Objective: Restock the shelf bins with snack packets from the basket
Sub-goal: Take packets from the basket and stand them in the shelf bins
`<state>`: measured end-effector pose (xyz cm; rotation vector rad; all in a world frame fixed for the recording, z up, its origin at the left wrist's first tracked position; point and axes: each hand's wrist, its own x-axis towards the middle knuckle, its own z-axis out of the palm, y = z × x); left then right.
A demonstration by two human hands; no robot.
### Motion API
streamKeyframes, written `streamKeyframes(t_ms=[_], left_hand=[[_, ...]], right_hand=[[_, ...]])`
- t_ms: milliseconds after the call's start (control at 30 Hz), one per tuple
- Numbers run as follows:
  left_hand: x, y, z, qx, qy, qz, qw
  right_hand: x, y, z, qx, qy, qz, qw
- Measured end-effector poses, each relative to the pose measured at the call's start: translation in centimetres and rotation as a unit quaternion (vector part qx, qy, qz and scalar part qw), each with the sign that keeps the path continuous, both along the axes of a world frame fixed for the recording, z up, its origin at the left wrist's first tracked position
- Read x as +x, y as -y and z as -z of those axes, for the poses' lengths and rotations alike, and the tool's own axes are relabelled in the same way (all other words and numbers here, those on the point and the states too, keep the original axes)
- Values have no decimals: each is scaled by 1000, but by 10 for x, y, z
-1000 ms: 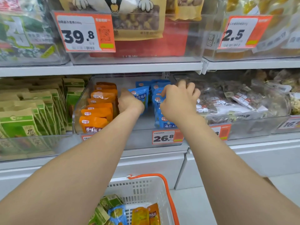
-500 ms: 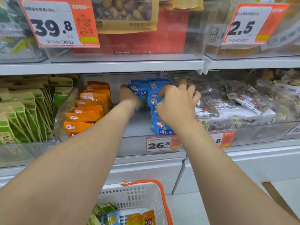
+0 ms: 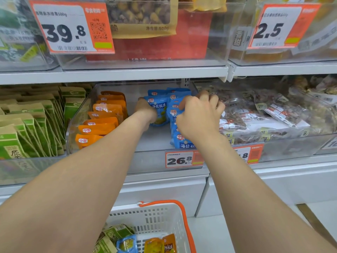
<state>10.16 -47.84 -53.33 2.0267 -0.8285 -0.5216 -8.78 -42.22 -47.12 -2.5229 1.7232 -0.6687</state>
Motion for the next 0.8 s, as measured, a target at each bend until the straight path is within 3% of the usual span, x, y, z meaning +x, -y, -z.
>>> streamKeyframes(t_ms=[567, 667, 800], left_hand=[[-13, -11, -11, -12, 33, -1, 999], [-20, -31, -27, 26, 137, 29, 990], [-24, -78, -43, 38, 294, 79, 952]], right_hand=[[1, 1, 5, -17, -9, -7, 1000], [3, -6, 3, -26, 7, -24, 999], [8, -27, -6, -63, 25, -83, 994]])
